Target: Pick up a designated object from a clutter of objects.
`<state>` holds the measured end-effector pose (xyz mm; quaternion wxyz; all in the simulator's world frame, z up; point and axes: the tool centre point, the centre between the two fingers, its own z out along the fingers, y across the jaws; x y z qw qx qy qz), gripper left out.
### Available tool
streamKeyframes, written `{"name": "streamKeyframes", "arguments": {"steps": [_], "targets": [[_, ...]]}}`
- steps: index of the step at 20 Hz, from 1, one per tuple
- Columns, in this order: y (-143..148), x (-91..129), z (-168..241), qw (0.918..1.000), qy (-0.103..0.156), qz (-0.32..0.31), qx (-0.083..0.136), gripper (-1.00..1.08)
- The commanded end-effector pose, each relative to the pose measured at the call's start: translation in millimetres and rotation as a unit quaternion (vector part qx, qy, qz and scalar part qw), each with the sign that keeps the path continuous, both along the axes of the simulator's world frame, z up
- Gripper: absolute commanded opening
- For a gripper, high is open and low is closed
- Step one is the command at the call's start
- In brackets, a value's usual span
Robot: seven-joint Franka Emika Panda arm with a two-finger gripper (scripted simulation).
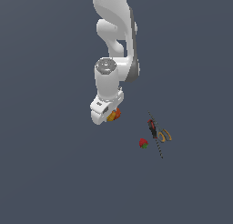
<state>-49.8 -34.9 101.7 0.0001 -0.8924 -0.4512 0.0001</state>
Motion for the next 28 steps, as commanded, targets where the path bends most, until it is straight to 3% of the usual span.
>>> {"name": "streamKeyframes", "arguments": {"steps": [1, 28], "targets": [[-12, -3, 21, 1.0, -0.001, 0.0, 0.0, -1.0], [-167, -32, 274, 1.0, 0.0, 0.0, 0.001, -1.0]]}}
